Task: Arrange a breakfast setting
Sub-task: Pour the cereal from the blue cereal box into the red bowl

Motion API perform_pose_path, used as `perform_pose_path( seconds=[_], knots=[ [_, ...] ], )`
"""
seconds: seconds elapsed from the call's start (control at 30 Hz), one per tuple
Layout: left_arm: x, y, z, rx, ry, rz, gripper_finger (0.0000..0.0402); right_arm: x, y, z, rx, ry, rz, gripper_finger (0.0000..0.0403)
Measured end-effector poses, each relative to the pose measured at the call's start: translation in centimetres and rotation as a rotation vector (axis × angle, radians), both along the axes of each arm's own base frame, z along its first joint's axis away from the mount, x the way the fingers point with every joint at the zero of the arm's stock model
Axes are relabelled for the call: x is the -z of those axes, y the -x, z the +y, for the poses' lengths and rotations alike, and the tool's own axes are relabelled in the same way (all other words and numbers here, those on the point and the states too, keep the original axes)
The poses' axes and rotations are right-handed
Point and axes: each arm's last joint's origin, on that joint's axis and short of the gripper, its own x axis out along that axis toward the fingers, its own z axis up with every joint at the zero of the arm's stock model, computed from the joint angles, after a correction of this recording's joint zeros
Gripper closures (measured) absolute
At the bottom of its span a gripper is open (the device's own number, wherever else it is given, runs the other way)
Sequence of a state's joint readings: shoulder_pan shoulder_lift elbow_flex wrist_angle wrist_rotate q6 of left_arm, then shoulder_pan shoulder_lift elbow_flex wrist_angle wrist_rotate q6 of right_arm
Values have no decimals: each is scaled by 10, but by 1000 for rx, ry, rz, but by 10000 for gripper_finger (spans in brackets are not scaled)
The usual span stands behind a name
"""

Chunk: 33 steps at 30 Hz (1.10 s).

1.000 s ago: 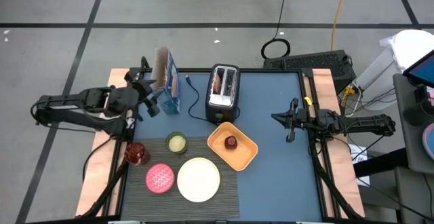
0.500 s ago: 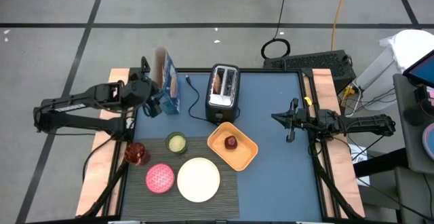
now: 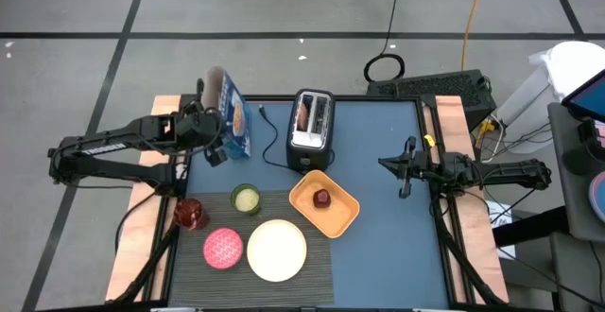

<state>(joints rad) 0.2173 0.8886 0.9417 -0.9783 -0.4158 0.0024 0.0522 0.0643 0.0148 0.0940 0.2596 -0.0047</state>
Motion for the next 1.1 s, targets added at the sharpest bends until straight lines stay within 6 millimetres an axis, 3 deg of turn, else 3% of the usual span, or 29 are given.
perform_pose_path(
  seconds=[0.3,0.67,1.1],
  knots=[
    [0,0,0,2,5,-5,392,0,0,0,0,0,0,401],
    [-3,-1,0,3,0,-17,398,0,0,0,0,0,0,401],
    [-83,9,-7,104,32,-298,400,0,0,0,0,7,1,401]
  ],
)
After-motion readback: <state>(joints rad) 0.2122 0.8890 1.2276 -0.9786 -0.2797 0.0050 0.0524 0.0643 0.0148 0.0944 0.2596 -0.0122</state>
